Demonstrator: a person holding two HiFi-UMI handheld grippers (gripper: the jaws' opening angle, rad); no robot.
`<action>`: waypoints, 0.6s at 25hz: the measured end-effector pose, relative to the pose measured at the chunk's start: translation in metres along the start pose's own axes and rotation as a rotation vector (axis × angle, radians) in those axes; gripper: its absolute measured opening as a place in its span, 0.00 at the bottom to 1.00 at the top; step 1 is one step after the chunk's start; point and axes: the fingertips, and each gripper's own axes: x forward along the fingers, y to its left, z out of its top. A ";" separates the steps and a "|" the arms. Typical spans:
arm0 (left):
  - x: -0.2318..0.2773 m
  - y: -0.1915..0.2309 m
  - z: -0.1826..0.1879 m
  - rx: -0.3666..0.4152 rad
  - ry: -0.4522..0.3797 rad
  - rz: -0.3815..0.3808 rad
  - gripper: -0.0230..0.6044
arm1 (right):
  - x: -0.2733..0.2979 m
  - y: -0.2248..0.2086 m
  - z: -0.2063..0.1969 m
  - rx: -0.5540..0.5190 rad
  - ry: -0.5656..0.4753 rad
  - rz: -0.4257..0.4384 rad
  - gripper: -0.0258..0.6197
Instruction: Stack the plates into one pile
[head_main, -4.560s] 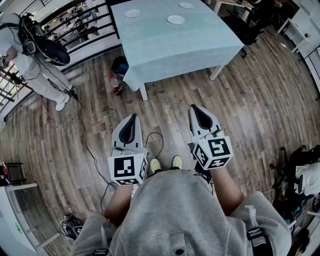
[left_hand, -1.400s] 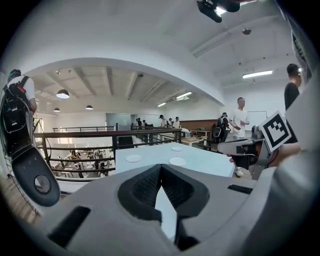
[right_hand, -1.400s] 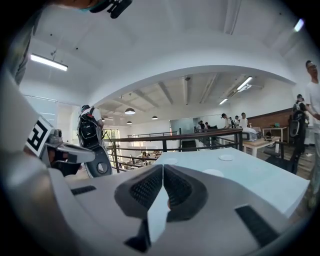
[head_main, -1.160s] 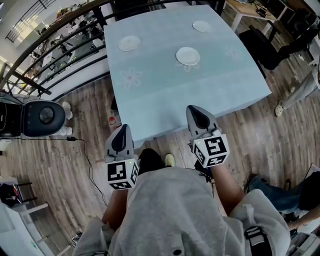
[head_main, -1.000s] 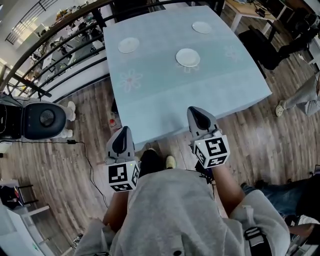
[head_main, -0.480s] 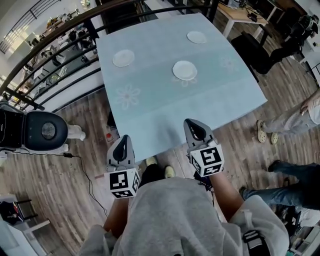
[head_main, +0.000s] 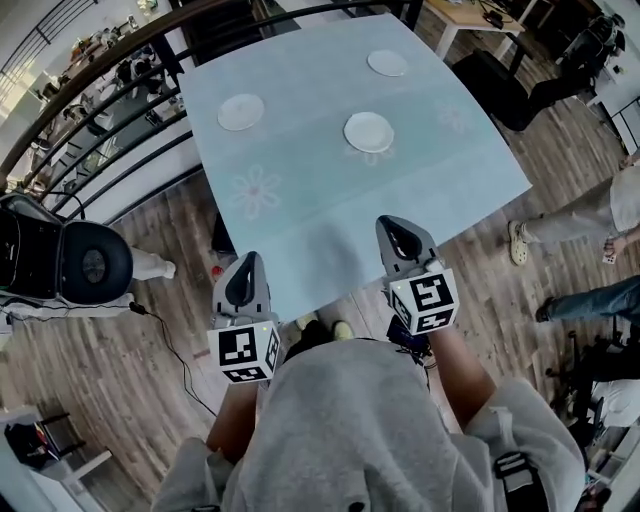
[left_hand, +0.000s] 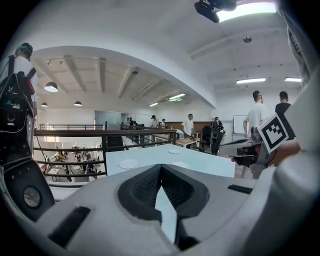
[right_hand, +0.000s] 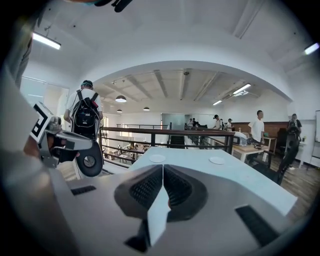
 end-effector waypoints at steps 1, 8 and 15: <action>-0.001 0.003 0.002 -0.003 0.001 -0.005 0.06 | 0.000 0.002 0.003 -0.008 0.005 -0.003 0.08; 0.031 0.010 -0.005 -0.003 -0.009 -0.043 0.06 | 0.023 -0.011 -0.010 -0.049 0.035 -0.015 0.08; 0.042 0.047 -0.011 -0.010 -0.005 -0.096 0.06 | 0.052 0.011 0.002 -0.071 0.041 -0.074 0.08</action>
